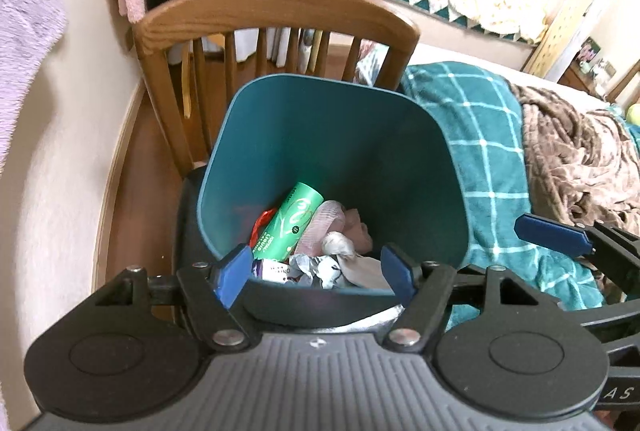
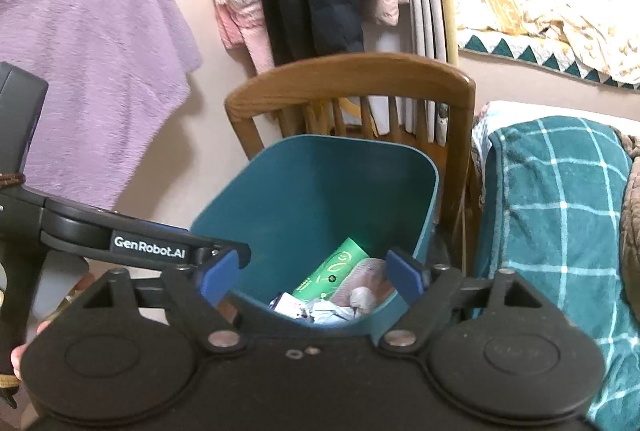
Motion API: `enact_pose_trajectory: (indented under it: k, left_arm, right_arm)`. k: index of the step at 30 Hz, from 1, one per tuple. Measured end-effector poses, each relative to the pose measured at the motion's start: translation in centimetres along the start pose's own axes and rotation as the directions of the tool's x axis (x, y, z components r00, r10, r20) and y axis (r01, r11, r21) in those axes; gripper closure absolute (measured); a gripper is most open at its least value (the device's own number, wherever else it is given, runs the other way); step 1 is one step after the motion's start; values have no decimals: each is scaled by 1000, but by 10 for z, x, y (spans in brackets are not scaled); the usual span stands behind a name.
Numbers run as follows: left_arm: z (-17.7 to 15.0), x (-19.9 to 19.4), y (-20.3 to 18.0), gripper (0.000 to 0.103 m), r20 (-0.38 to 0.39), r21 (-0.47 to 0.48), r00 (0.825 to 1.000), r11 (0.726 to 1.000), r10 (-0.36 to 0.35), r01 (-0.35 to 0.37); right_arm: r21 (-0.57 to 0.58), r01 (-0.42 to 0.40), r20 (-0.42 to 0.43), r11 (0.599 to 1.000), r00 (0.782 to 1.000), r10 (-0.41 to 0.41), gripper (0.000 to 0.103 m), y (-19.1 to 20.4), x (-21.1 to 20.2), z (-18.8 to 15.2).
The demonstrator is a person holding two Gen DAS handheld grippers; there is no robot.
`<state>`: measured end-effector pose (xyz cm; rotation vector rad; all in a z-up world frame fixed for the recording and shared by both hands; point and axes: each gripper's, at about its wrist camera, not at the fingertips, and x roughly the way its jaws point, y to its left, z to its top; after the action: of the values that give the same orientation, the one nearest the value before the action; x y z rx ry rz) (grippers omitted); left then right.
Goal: Collect trash
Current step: 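Withdraw both tools from the wastebasket and lower toward the trash pile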
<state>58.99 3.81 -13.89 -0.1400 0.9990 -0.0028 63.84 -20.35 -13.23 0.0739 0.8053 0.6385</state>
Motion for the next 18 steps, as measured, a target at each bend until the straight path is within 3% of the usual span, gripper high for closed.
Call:
enact_pose_trajectory:
  k: [9,18]
  left_arm:
    - [-52,-38,0,28,34,12,999,1000,-19,18]
    - [-113,-45,6,22,20,20,999,999,-40,40]
  right_arm:
    - [-24,-61,32,998,998,61,11,13,-37,-33]
    - [-29,-78,33,997,996,79,0,20,-53,-84]
